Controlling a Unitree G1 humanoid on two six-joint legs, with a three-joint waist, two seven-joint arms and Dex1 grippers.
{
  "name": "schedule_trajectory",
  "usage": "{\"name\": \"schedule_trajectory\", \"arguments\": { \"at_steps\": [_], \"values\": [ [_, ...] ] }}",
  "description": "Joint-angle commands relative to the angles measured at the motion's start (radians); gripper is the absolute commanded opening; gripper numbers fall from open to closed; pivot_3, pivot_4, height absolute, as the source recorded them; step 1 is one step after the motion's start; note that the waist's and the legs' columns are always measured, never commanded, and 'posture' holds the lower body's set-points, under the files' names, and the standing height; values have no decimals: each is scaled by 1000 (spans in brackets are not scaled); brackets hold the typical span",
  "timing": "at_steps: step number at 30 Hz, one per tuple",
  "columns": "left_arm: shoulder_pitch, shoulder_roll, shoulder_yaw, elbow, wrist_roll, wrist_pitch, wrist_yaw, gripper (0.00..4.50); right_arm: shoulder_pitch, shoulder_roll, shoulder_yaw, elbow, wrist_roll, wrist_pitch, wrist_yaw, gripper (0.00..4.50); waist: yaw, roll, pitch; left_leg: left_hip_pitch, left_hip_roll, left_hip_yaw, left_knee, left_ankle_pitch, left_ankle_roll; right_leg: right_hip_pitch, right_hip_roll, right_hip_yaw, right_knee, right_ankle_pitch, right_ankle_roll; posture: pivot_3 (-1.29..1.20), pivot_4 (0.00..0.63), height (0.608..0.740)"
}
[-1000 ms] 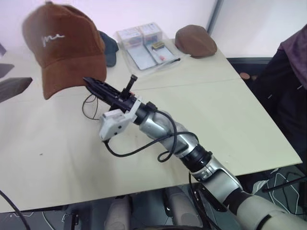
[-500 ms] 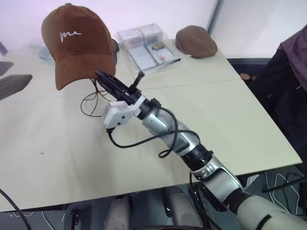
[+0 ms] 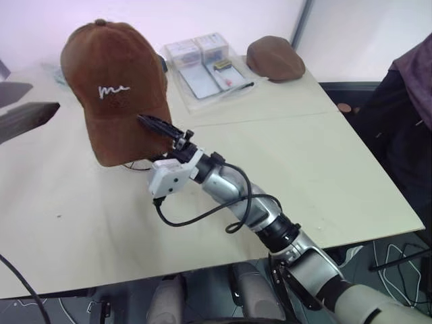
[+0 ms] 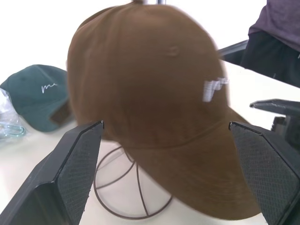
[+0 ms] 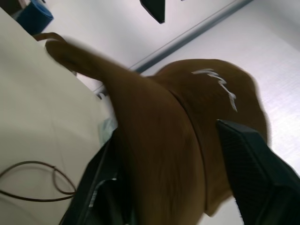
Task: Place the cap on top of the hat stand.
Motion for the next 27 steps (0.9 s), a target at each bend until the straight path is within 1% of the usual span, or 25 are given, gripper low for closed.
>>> {"name": "schedule_trajectory", "arguments": {
  "at_steps": [1, 7, 10, 14, 17, 18, 20, 22, 23, 27],
  "values": [
    [2, 15, 27, -14, -5, -9, -11, 4500, 29, -20, -4, -91, 68, -15, 64, 2373, 1, 0, 0, 0, 0, 0, 0, 0, 0, 0, 0, 0, 0, 0, 0, 0, 150, 740],
    [27, 6, 27, 5, 9, -32, -40, 4500, 94, -75, -52, -193, 209, 38, 194, 2373, 2, 0, 0, 0, 0, 0, 1, 0, 0, 0, 0, 0, 0, 0, 0, 0, 150, 740],
    [37, 4, 26, 10, 13, -40, -48, 4500, 109, -115, -101, -265, 271, 94, 252, 2373, 2, 0, 0, 0, 0, 0, 1, 0, 0, 0, 0, 0, 0, 0, 1, 0, 150, 740],
    [64, -2, 39, 9, 27, -38, -47, 4500, 98, -182, -198, -338, 345, 169, 304, 2373, 4, 0, 0, 0, 0, 0, 1, 0, 0, 1, 0, 0, 0, -1, 1, 0, 150, 740],
    [104, -16, 55, 7, 51, -55, -45, 4500, 71, -208, -301, -390, 483, 280, 349, 2373, 4, 1, 0, 0, 0, 0, 1, 0, 0, 0, 0, 0, 0, -1, 1, 0, 150, 740],
    [118, -19, 59, 7, 58, -60, -54, 4500, 73, -210, -318, -417, 529, 320, 368, 2373, 3, 1, 0, 0, 0, 0, 1, 0, 0, 0, 0, 0, 0, -1, 1, 0, 150, 740],
    [134, -20, 66, 9, 60, -67, -66, 4500, 105, -214, -316, -495, 601, 383, 407, 2373, 3, 1, 0, 0, 0, 0, 1, 0, 0, 0, 0, 0, 0, 0, 0, 0, 150, 740],
    [134, -19, 67, 19, 60, -75, -70, 4500, 148, -225, -287, -556, 620, 408, 430, 2373, 4, 1, 0, 0, 0, 0, 0, 0, 0, 0, 0, 0, 0, -1, -1, 0, 150, 740],
    [130, -18, 65, 28, 60, -80, -73, 4500, 169, -216, -281, -568, 623, 442, 415, 2373, 4, 1, 0, 0, 0, 0, 0, 0, 0, 0, 0, 0, 0, -2, -2, 0, 150, 740],
    [118, -5, 47, 65, 67, -103, -95, 4500, 157, -209, -265, -520, 592, 413, 395, 2373, 2, 1, 0, 0, 0, 1, 0, 0, 0, -1, -1, 0, 0, -2, -2, 0, 150, 740]
  ]
}}
